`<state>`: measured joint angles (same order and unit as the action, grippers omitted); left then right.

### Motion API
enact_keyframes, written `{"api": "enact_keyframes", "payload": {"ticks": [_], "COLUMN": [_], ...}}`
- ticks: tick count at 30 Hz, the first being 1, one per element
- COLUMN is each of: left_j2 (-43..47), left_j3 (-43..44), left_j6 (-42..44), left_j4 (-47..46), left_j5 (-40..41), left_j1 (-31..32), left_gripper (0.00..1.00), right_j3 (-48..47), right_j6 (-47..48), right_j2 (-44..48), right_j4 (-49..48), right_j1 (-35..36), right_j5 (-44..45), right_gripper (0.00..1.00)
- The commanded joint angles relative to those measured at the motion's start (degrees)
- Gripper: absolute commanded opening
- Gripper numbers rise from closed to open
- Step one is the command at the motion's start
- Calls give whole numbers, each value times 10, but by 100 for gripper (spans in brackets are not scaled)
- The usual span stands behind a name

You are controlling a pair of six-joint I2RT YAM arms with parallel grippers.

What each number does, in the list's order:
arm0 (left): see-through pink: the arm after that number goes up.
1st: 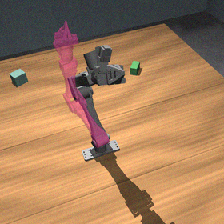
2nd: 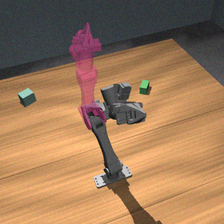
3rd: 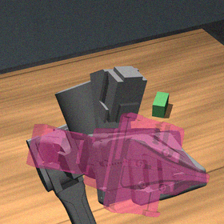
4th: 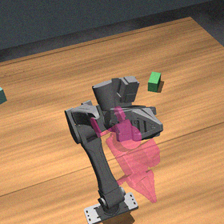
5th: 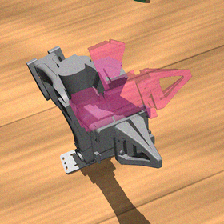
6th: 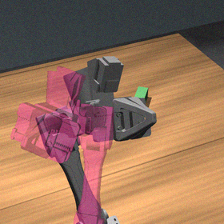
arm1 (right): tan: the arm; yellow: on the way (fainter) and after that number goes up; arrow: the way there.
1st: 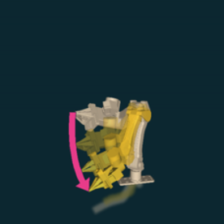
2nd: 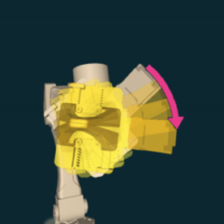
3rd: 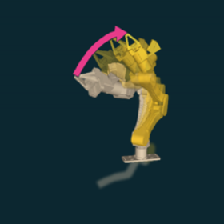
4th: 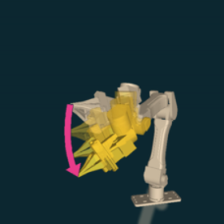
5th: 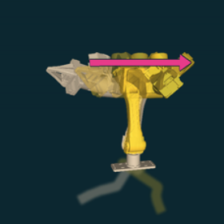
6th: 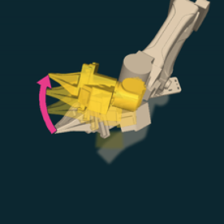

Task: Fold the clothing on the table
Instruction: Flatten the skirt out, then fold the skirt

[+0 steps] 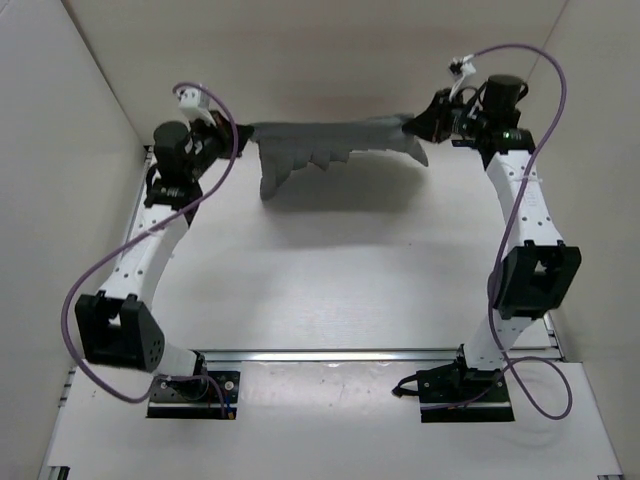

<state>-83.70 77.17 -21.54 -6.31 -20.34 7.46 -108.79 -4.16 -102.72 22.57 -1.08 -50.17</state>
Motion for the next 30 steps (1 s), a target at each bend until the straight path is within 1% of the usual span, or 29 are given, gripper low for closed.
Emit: {"api": "enact_keyframes", "payload": {"ticks": [1, 2, 3, 5, 6, 7, 9, 11, 12, 14, 15, 17, 18, 20, 21, 22, 24, 27, 30], "left_j2": [70, 83, 106, 161, 172, 200, 233, 286, 301, 365, 407, 459, 489, 520, 530, 533, 529, 509, 491], "left_j3": [-141, -168, -219, -311, -329, -362, -398, -456, -470, -517, -533, -544, -546, -545, -541, -539, -522, -491, -458], "left_j6": [-3, -10, -17, -37, -38, -38, -39, -75, -85, -114, -119, -134, -134, -127, -122, -119, -109, -93, -82], "left_j4": [-32, -43, -50, -59, -54, -49, -1, 15, 22, 51, 60, 116, 126, 169, 173, 181, 193, 216, 204], "left_j5": [25, 22, 31, 49, 61, 66, 103, 103, 103, 112, 120, 145, 149, 151, 145, 132, 120, 109, 115], "left_j1": [6, 12, 20, 46, 53, 68, 97, 104, 101, 104, 106, 113, 113, 104, 102, 102, 107, 116, 109], "left_gripper": [0, 0, 0, 0, 0, 0, 0, 0, 0, 0, 0, 0, 0, 0, 0, 0, 0, 0, 0], "right_j3": [186, 270, 304, 437, 488, 509, 587, 640, 668, 723, 733, 766, 771, 793, 794, 794, 783, 759, 715], "right_j6": [13, 5, -6, -17, -22, -23, -22, -40, -48, -73, -78, -83, -85, -97, -93, -94, -70, -52, -50], "right_j2": [78, 116, 132, 205, 219, 246, 297, 334, 361, 405, 442, 492, 528, 575, 596, 612, 619, 622, 604], "right_j4": [-68, -101, -137, -169, -182, -180, -157, -149, -148, -149, -142, -99, -94, -68, -54, -44, 0, 33, 30], "right_j1": [3, 9, 7, 33, 51, 59, 105, 129, 133, 147, 151, 145, 138, 91, 79, 53, 35, 47, 46], "right_j5": [21, 25, 33, 45, 51, 74, 114, 154, 154, 156, 166, 175, 176, 149, 123, 106, 104, 136, 126], "right_gripper": [0, 0, 1, 0, 0, 0, 0, 0, 0, 0, 0, 0, 0, 0, 0, 0, 0, 0, 0]}}
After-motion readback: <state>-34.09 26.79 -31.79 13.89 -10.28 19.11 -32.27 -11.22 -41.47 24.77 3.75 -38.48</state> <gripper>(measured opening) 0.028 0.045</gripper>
